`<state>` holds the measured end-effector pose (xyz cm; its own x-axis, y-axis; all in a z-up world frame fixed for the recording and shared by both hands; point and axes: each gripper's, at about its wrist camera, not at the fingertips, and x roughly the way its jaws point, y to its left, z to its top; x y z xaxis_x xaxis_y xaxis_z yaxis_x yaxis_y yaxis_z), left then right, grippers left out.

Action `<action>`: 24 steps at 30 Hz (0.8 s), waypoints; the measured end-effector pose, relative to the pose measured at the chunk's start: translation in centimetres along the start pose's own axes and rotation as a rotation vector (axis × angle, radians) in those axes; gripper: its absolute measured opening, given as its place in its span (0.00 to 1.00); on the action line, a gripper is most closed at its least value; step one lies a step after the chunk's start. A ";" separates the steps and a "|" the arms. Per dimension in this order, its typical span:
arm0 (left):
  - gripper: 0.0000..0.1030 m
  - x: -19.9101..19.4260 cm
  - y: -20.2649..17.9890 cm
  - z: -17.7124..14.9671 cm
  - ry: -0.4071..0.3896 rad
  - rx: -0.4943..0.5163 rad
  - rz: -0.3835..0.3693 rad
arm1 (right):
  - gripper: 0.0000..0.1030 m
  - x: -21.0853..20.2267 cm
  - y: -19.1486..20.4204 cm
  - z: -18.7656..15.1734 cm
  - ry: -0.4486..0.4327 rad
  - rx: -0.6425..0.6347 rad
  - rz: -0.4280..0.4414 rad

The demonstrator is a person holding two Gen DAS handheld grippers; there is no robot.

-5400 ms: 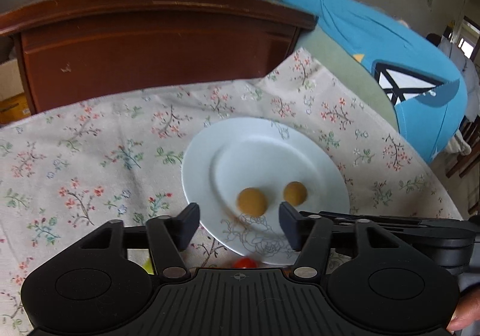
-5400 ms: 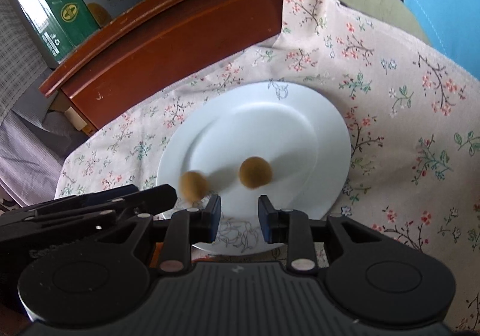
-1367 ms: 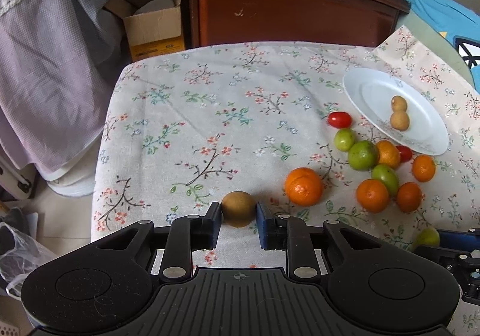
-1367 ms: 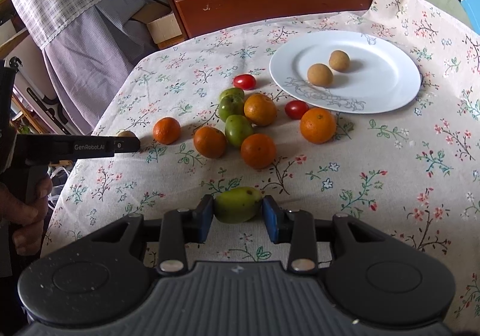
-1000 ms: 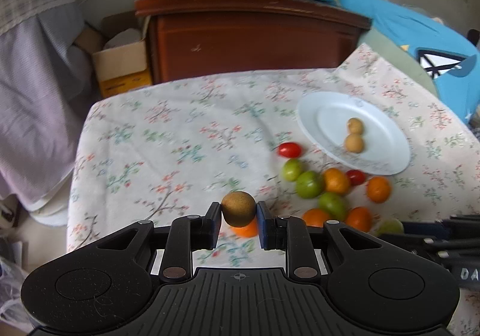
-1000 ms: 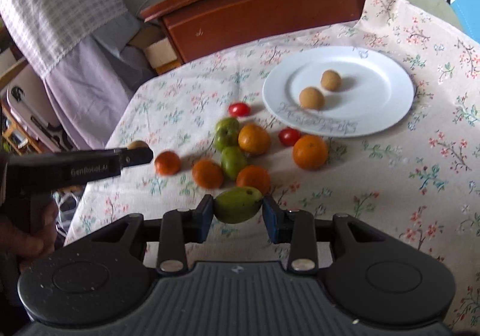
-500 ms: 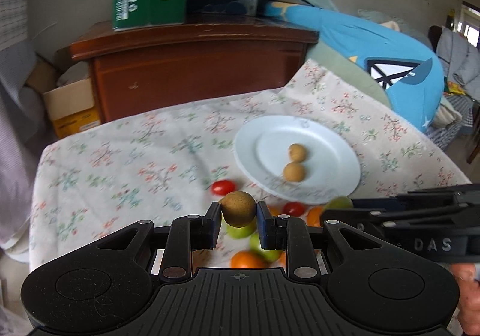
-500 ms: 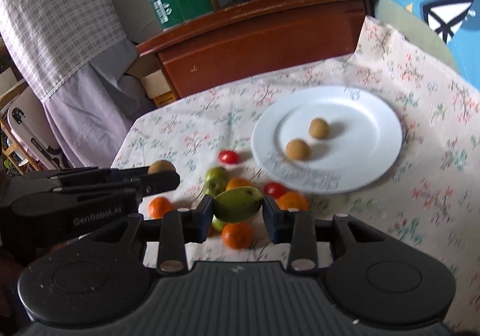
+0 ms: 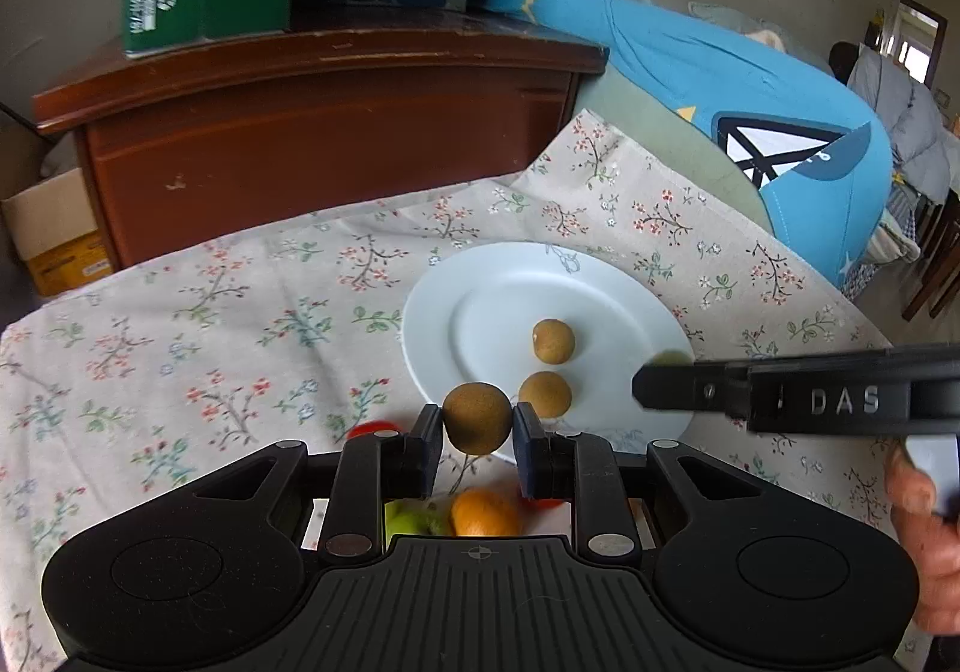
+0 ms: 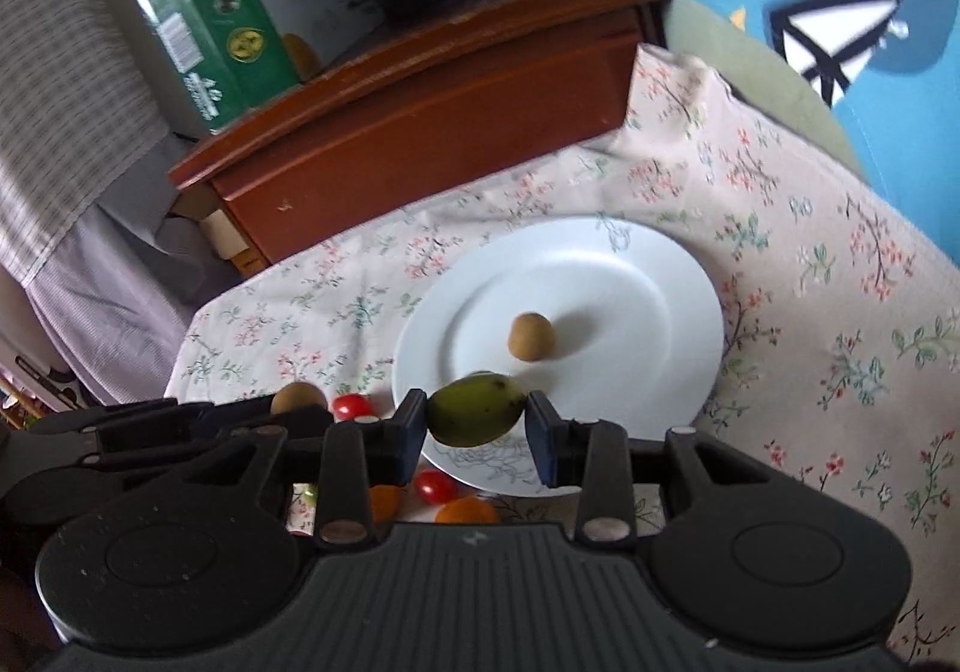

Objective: Organize fruits
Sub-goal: 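Lower the green fruit and the kiwi onto the plate and open both tools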

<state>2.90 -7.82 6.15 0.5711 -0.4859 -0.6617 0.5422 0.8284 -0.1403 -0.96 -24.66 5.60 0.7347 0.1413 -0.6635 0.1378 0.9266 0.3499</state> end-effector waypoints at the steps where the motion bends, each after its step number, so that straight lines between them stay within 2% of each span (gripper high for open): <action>1: 0.22 0.4 0.0 0.2 0.004 -0.002 -0.004 | 0.35 0.2 -0.1 0.0 0.006 0.005 -0.003; 13: 0.22 4.3 0.0 1.4 0.046 -0.010 -0.010 | 0.35 2.4 -0.8 0.3 0.047 0.028 -0.046; 22: 0.24 4.7 -0.4 2.3 0.022 -0.021 -0.011 | 0.37 3.1 -1.6 0.5 0.042 0.068 -0.071; 23: 0.27 4.5 -0.4 2.5 0.017 -0.026 -0.008 | 0.37 2.9 -1.6 0.7 0.033 0.071 -0.069; 24: 0.35 4.3 -0.3 2.7 0.011 -0.031 -0.003 | 0.37 2.7 -1.6 0.8 0.023 0.074 -0.066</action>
<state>6.82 -10.92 5.31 0.5624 -0.4858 -0.6691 0.5250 0.8350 -0.1649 1.38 -26.04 3.77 0.7071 0.0891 -0.7015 0.2352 0.9059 0.3522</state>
